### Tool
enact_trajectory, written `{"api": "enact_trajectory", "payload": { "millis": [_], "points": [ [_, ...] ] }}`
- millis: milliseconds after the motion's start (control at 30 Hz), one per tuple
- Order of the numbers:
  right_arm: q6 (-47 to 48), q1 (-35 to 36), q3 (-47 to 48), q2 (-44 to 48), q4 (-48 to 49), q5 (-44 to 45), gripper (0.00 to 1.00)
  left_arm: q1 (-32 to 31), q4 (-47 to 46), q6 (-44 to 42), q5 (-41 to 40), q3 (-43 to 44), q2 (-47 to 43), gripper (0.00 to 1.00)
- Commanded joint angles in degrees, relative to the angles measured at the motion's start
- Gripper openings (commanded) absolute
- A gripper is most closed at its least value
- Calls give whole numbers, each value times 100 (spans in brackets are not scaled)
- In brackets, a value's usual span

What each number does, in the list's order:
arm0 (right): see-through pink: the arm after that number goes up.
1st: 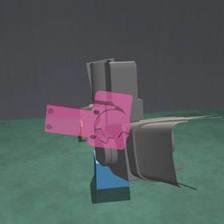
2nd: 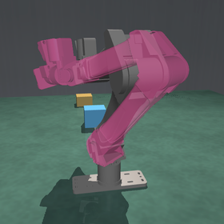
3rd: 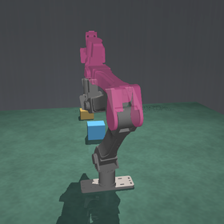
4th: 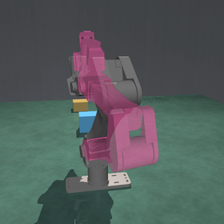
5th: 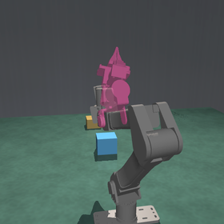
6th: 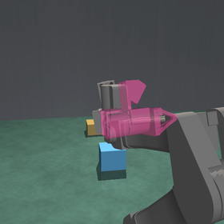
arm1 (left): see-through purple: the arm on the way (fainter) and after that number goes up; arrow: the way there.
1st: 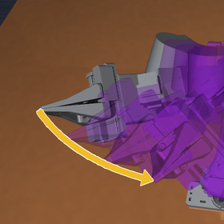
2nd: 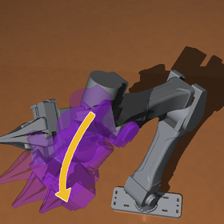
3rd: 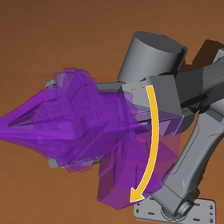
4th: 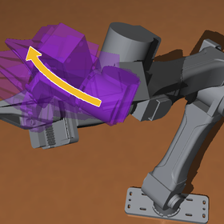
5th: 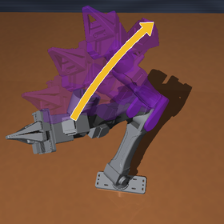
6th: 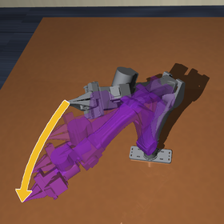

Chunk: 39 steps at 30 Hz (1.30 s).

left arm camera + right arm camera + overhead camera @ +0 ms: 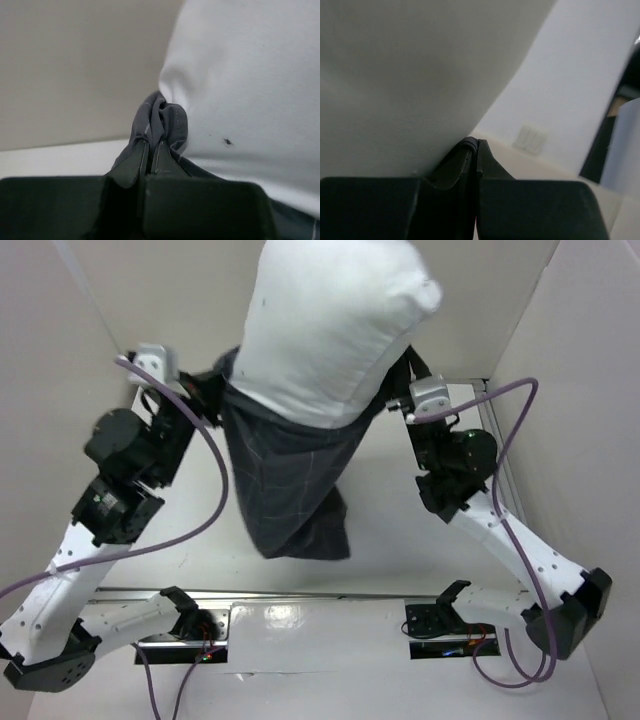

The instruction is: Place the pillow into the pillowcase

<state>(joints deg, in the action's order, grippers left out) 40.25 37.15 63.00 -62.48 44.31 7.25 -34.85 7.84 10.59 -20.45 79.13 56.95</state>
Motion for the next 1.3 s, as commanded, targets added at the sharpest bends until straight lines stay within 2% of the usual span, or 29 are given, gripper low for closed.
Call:
{"api": "enact_trajectory", "payload": {
  "millis": [0,33,67,100,133,167,233,267,300,333,367,400,467,500,567,633,700,767,833,867,900,967,1033,1100,1133,1167,1200,1233,1267],
  "points": [
    [1466,-101,1244,-1311,2387,651,0,249,-1255,-619,-1178,1521,901,0],
    [1581,-233,1798,-1737,2302,1038,0,320,-788,-620,-1364,2135,1402,0],
    [1957,-295,2186,-2063,2449,1425,0,321,-218,-402,-1531,3481,2286,0],
    [2308,-165,2312,-2275,3364,1429,0,269,440,-287,-1411,4060,2555,0],
    [3156,71,2043,-2356,4087,1116,0,-45,995,-355,-948,4040,2393,0],
    [3164,317,1658,-2200,4686,1112,0,-240,574,-356,-944,4040,2391,0],
    [3473,1073,454,-1413,5069,595,0,-670,-1257,-803,-208,1387,832,0],
    [3176,1206,110,-1059,4687,455,0,-733,-2642,-882,-153,629,453,0],
    [1851,1207,-128,-699,3995,166,0,-734,-2595,-883,-562,438,336,0],
    [828,616,96,-426,2022,50,0,-681,-2324,-883,-957,750,761,0],
    [-157,53,507,-362,1167,-82,0,-281,-2017,-883,-1161,1153,1157,0],
    [-1472,-1023,1103,-509,810,-213,0,-85,-1240,-735,-1381,2158,1578,0],
    [-1819,-1437,1197,-756,1237,30,0,-135,-191,-594,-1584,3113,2407,0],
    [-1384,-1360,1136,-583,1351,23,0,-284,-55,-593,-1585,3195,2296,0],
    [-995,-939,-99,274,2416,-563,0,-870,-1883,-1119,-1121,1411,1012,0],
    [-285,-422,-821,700,2670,-864,0,-1076,-3561,-1304,-779,-249,267,0],
    [-10,-322,-572,651,2338,-420,0,-902,-3230,-1208,-1064,-93,463,0],
    [578,-435,193,-58,2090,598,0,-455,-2057,-937,-1689,1431,1444,0],
    [963,-314,57,-264,2422,455,0,-452,-1716,-875,-1780,1604,1625,0],
    [1046,-165,-198,-126,2920,244,0,-539,-1863,-874,-1509,1318,1531,0],
    [1046,-59,-409,-29,3021,42,0,-540,-2752,-944,-1184,906,1347,0],
    [320,-224,-124,-80,2116,179,0,-297,-3139,-945,-1197,470,1326,0],
    [-460,-1142,630,-474,1529,329,0,108,-1914,-421,-1548,1754,2148,0],
    [-4,-1097,696,-757,1955,566,0,103,-946,-207,-1393,2455,2312,0],
    [383,-460,8,-540,2428,306,0,-90,-1455,-476,-1044,1875,2077,0],
    [761,-167,-442,-146,3677,-9,0,-597,-2391,-827,-831,1103,1196,0],
    [1487,80,-786,-11,4098,-569,0,-880,-3410,-1483,-638,-192,778,0],
    [1851,300,-972,51,4364,-697,0,-1127,-4360,-1716,-462,-414,469,0],
    [2194,633,-887,-53,4384,-646,0,-1416,-4204,-1796,-408,-347,310,0]
  ]
}}
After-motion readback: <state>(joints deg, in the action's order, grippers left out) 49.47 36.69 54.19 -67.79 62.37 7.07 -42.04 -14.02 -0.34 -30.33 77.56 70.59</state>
